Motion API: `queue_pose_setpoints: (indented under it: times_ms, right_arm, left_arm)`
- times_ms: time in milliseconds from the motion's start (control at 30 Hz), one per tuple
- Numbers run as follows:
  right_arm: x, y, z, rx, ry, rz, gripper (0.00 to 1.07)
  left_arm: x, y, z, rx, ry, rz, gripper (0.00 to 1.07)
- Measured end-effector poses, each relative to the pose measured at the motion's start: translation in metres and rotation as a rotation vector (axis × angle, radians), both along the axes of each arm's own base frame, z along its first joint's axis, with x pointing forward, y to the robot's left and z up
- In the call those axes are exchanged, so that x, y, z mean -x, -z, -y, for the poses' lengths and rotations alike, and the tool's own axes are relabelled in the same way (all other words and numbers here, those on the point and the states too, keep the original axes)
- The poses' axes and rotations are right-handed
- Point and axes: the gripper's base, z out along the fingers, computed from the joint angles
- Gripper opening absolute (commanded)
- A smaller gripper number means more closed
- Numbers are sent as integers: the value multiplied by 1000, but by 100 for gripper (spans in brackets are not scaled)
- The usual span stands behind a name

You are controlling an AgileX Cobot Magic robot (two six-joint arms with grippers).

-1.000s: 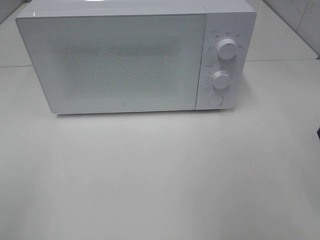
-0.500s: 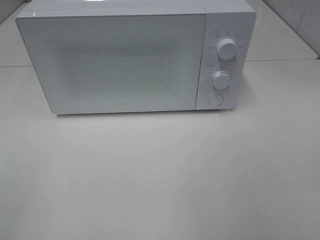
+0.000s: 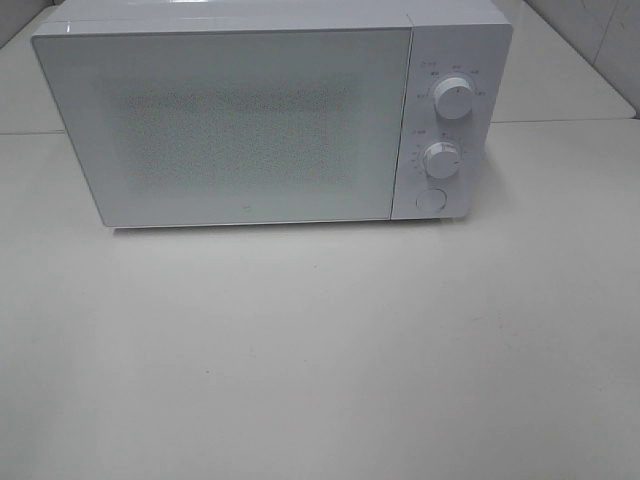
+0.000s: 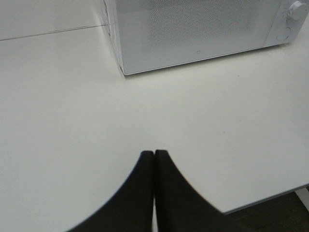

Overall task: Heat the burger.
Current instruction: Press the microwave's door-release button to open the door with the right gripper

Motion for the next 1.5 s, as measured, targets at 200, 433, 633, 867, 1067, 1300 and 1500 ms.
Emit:
queue_pose_setpoints:
  times_ms: [200, 433, 633, 867, 1067, 1300, 1500]
  right_arm:
    - [19, -3, 1, -9, 0, 125, 56]
    - [35, -3, 2, -14, -1, 225, 56]
    - [35, -3, 2, -13, -2, 225, 55]
    - [35, -3, 2, -13, -2, 225, 55]
    - [35, -3, 2, -13, -2, 225, 55]
    - [35, -3, 2, -13, -2, 225, 55]
    - [35, -3, 2, -13, -2, 225, 55]
  left_arm:
    - [0, 0, 0, 0, 0, 0, 0]
    - [0, 0, 0, 0, 0, 0, 0]
    - [0, 0, 0, 0, 0, 0, 0]
    - [0, 0, 0, 0, 0, 0, 0]
    - [0, 0, 0, 0, 0, 0, 0]
    - [0, 0, 0, 0, 0, 0, 0]
    - [0, 0, 0, 0, 0, 0, 0]
